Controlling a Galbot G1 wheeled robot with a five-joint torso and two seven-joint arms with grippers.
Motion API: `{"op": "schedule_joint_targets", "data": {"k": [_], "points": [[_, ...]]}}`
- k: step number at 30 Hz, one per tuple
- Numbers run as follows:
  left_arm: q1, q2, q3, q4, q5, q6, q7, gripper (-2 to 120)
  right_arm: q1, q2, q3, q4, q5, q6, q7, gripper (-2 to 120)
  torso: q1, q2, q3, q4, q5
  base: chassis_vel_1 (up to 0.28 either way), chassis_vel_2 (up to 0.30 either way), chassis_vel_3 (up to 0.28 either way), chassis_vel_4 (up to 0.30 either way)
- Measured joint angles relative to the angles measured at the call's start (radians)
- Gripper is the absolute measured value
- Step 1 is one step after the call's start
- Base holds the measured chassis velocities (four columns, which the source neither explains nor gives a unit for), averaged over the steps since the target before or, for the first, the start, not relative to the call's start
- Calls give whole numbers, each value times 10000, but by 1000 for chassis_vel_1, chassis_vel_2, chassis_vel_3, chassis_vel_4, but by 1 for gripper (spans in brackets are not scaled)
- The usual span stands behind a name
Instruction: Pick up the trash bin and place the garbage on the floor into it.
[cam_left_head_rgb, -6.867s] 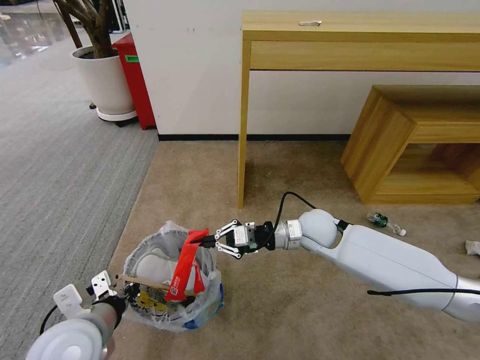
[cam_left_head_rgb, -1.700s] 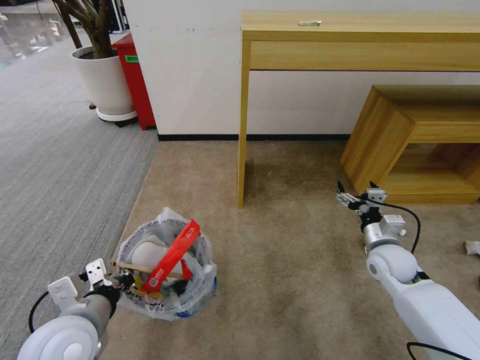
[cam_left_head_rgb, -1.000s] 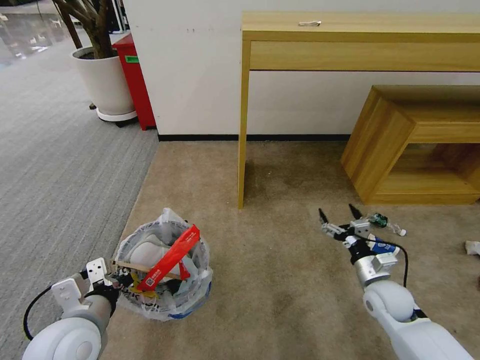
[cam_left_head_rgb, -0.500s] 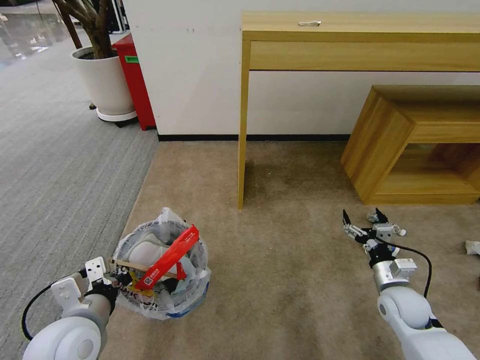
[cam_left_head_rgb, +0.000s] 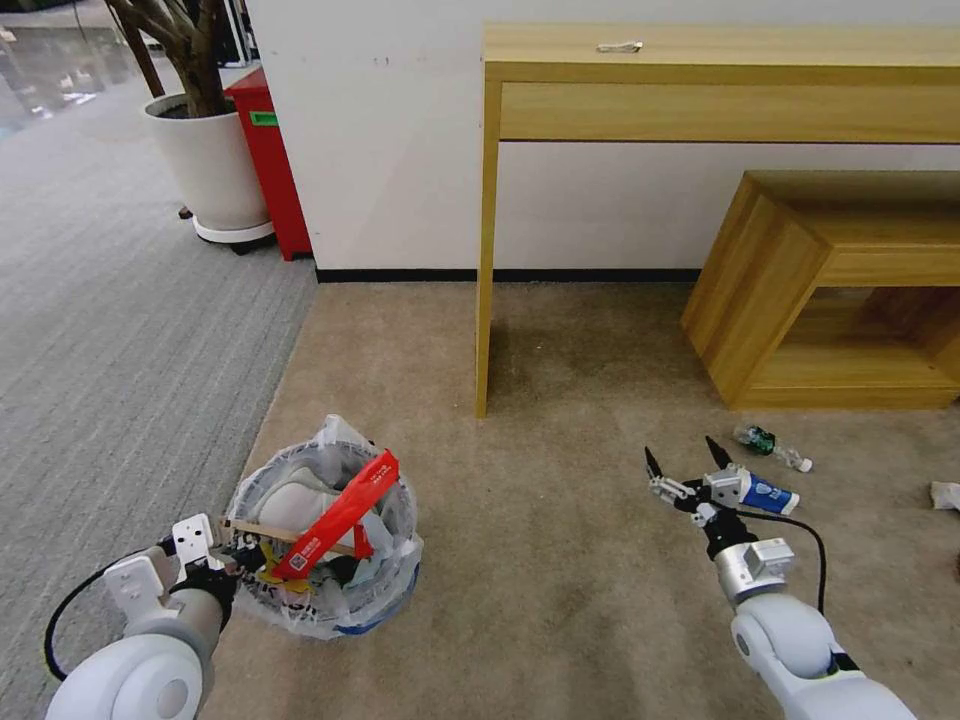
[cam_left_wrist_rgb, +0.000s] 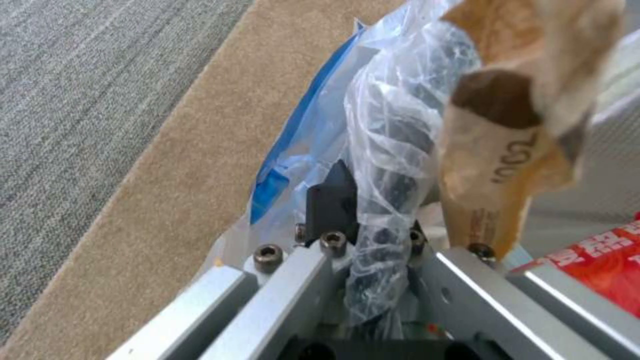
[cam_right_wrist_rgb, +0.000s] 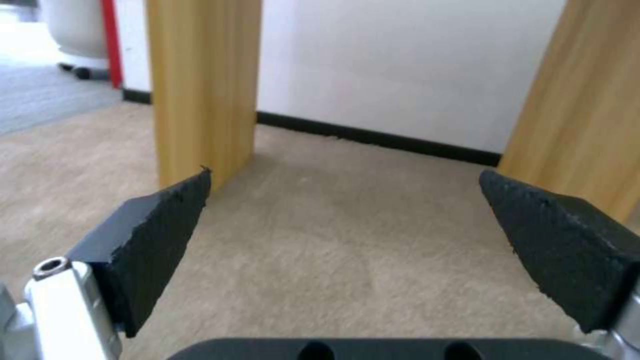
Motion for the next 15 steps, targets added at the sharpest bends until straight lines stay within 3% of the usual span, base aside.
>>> {"op": "schedule_joint_targets", "data": {"k": [15], "points": [[-18, -1, -25, 42, 85, -115, 195, 0, 47, -12, -251, -127, -333, 135, -56, 100, 0, 0, 0, 0, 1, 0, 0, 0, 0]]}}
